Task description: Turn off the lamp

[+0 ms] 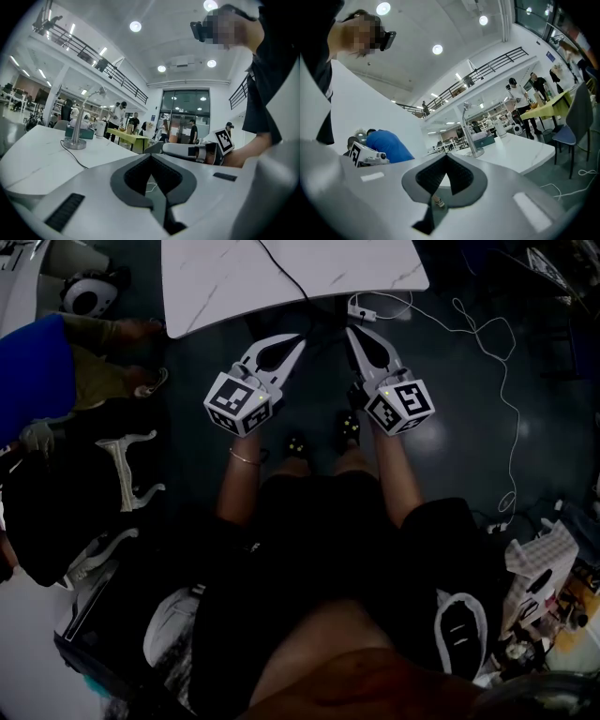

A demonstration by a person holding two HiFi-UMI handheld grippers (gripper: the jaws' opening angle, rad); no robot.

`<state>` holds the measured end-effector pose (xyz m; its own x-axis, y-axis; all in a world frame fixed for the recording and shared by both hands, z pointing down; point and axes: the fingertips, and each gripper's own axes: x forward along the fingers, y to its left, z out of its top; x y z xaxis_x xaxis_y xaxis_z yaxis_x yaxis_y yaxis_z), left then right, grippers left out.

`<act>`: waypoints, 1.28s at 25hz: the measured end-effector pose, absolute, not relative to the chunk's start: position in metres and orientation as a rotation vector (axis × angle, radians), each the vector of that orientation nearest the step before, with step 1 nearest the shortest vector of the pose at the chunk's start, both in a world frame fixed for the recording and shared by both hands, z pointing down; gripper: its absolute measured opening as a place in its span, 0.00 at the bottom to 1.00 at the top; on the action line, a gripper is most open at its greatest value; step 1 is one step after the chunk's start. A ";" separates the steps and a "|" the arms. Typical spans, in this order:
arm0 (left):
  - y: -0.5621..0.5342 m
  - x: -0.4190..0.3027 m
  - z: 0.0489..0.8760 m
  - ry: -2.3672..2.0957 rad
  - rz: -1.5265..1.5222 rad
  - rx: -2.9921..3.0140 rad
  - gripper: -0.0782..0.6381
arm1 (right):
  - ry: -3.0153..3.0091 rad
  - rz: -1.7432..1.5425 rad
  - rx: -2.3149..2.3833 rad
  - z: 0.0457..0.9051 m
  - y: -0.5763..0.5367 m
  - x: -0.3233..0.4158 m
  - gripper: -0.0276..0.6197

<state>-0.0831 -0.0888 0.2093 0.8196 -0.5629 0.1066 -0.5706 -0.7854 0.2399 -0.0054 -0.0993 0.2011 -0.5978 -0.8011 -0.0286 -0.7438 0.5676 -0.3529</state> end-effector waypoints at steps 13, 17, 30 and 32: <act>-0.085 -0.090 0.159 -0.799 0.003 2.817 0.12 | 2.647 -0.329 -1.173 0.139 -0.080 -0.039 0.05; -0.084 -0.099 0.145 -0.811 0.008 2.836 0.12 | 2.642 -0.303 -1.159 0.125 -0.075 -0.046 0.04; -0.066 -0.124 0.119 -0.785 -0.036 2.876 0.12 | 2.699 -0.230 -1.069 0.095 -0.054 -0.085 0.05; -0.061 -0.126 0.118 -0.778 -0.037 2.880 0.12 | 2.693 -0.234 -1.068 0.095 -0.050 -0.088 0.05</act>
